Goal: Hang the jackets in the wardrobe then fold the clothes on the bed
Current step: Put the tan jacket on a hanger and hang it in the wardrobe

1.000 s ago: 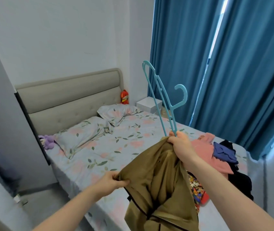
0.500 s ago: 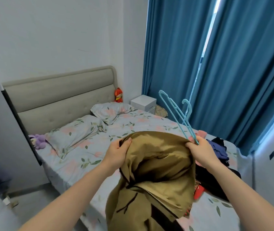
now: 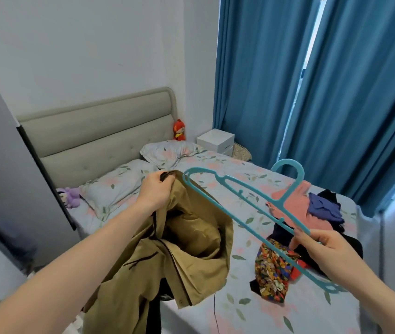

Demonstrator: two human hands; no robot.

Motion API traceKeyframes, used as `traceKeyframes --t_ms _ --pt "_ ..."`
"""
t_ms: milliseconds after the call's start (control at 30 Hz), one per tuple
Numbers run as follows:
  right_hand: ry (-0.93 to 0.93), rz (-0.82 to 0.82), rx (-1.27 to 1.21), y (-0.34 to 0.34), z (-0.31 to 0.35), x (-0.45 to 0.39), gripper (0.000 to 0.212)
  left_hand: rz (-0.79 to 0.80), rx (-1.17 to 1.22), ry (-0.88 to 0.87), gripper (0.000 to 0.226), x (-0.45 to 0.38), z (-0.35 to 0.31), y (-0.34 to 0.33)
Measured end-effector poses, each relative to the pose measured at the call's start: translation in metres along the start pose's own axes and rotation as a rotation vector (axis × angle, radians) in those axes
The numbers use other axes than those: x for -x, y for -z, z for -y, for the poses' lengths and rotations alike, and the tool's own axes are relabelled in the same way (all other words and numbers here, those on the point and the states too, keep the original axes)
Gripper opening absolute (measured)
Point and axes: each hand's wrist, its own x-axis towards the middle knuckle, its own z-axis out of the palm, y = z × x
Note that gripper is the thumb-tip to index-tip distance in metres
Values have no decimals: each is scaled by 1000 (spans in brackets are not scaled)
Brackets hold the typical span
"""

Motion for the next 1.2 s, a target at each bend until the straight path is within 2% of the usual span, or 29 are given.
traceKeyframes --t_ms 200,300,467,533,633,700,800,900,1000,1067,1133,1200 --pt "32 89 87 -16 0 -4 48 -57 -47 3 37 -17 2 23" --pt "48 110 169 -41 4 -15 44 -40 -12 -71 36 -14 -12 23" --pt "116 36 229 -80 17 -36 44 37 59 -232 38 0 -48 16" --pt "149 -25 222 -92 19 -42 44 60 113 -303 31 7 -64 15" --pt "203 -158 149 -105 18 -45 46 91 188 -337 27 14 -81 14" --pt "220 -238 36 -111 16 -41 39 157 191 -324 27 19 -89 12" --pt "206 -324 -102 -117 8 -33 39 305 114 -341 19 29 -94 5" --pt "124 -380 -182 -120 -4 -26 38 452 -25 -442 16 40 -97 0" --pt "57 -405 -235 -124 -15 -20 42 561 -359 -573 28 40 -101 4" --pt "37 -413 -277 -124 -16 -16 52 549 -491 -725 32 34 -103 10" --pt "39 -427 -317 -122 -10 -14 55 462 -535 -864 40 24 -104 15" --pt "59 -438 -327 -120 -5 -15 56 374 -683 -966 42 8 -103 15"
